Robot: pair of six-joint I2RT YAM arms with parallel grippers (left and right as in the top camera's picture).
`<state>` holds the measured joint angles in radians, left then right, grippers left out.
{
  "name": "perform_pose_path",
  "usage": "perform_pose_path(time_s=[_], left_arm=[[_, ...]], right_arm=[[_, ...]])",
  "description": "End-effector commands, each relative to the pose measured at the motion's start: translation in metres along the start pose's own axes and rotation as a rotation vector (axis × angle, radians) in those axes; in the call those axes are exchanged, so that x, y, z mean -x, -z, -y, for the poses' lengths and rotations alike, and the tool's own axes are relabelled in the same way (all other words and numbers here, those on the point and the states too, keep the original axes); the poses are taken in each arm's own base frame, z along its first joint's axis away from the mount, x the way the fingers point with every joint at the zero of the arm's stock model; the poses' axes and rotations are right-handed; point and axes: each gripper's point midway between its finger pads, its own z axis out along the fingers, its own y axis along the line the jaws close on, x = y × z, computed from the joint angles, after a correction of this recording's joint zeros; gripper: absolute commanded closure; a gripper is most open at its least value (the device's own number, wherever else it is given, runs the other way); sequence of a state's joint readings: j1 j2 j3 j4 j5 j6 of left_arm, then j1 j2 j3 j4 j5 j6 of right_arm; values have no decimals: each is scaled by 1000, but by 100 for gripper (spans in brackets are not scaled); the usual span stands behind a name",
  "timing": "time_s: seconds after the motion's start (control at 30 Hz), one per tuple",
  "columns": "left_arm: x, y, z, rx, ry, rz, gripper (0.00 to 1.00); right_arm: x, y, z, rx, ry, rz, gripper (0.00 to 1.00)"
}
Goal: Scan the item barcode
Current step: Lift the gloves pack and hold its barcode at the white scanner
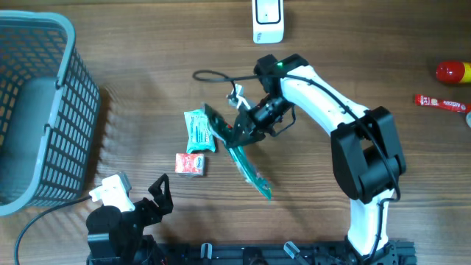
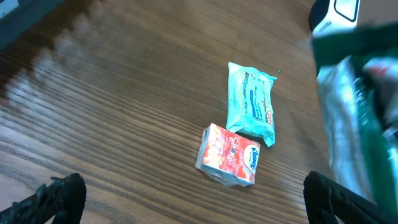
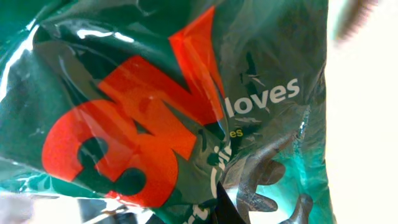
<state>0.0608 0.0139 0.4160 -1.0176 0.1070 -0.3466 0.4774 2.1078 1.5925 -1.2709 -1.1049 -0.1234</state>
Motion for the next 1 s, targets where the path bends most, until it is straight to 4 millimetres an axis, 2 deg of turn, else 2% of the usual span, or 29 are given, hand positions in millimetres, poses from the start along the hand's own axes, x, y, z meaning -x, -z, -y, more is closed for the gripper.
perform_pose_path(time_s=[0.0,0.07,0.2,0.27,0.33,0.53,0.97], left_arm=[[0,1,3,-17,2,2,0],[0,1,3,-17,2,2,0],[0,1,3,-17,2,2,0],[0,1,3,-17,2,2,0],[0,1,3,-17,2,2,0],[0,1,3,-17,2,2,0],[0,1,3,-17,2,2,0]], right_arm=[[13,13,-67,385,10,52,95],[18,18,-76,444,-72,39,96],[24,18,-76,451,-280,-7,96],[26,18,-76,451,-484,-54,96],[25,19,-78,460,-586,-82,95],[27,22,-83,486,-714,-129,96],[32,25,-88,508,-672,-134,96]])
